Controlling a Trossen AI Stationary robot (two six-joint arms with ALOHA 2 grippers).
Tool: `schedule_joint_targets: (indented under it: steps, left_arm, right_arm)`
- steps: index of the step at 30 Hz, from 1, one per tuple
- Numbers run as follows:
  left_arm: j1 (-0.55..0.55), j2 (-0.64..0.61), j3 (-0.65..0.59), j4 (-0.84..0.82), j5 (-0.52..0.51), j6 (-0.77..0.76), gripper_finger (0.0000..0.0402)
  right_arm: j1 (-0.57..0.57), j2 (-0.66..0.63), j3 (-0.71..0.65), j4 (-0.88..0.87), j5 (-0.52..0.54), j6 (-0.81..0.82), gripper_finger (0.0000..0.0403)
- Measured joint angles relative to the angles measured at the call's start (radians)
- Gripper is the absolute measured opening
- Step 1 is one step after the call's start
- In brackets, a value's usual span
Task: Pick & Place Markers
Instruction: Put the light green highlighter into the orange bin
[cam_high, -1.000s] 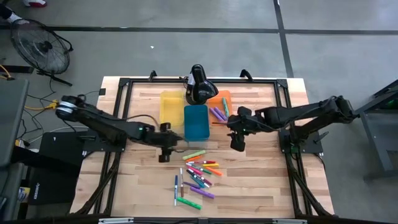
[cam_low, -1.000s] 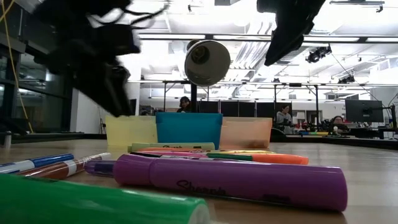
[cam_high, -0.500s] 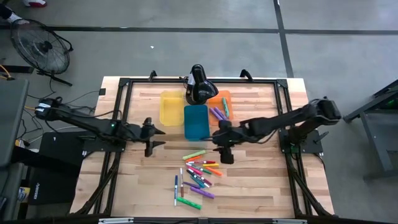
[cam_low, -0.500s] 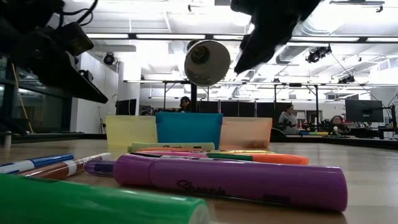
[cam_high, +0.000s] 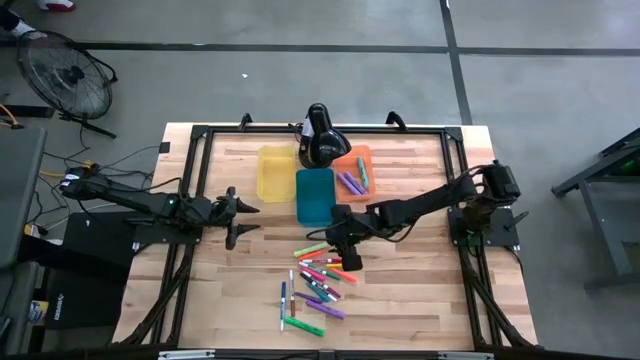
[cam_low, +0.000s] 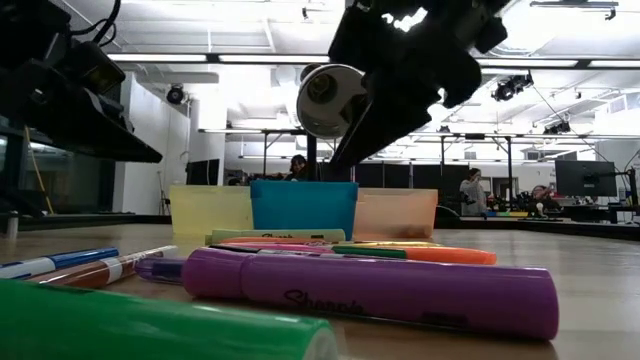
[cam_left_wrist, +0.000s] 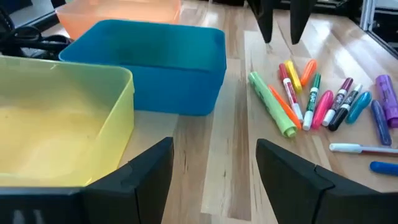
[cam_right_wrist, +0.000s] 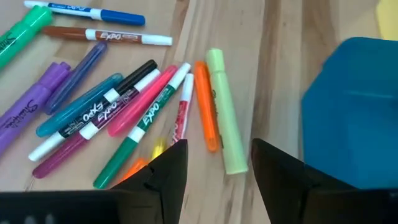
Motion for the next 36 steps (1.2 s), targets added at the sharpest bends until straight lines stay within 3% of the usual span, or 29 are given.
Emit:
schedule_joint_targets:
  steps: [11,21,36]
  left_arm:
    - [0.000,-0.032,-0.013,0.012,-0.004,0.037,0.0224]
    - [0.000,-0.032,-0.014,0.009,0.005,0.026,0.0224]
    - [0.000,-0.032,-0.015,0.004,0.004,0.026,0.0224]
  right_arm:
    - [-0.007,0.090,0.000,0.041,0.001,-0.030,0.0154]
    - [-0.018,0.123,0.000,0.047,0.073,-0.083,0.0153]
    - [-0.022,0.165,0.000,0.087,0.051,-0.101,0.0153]
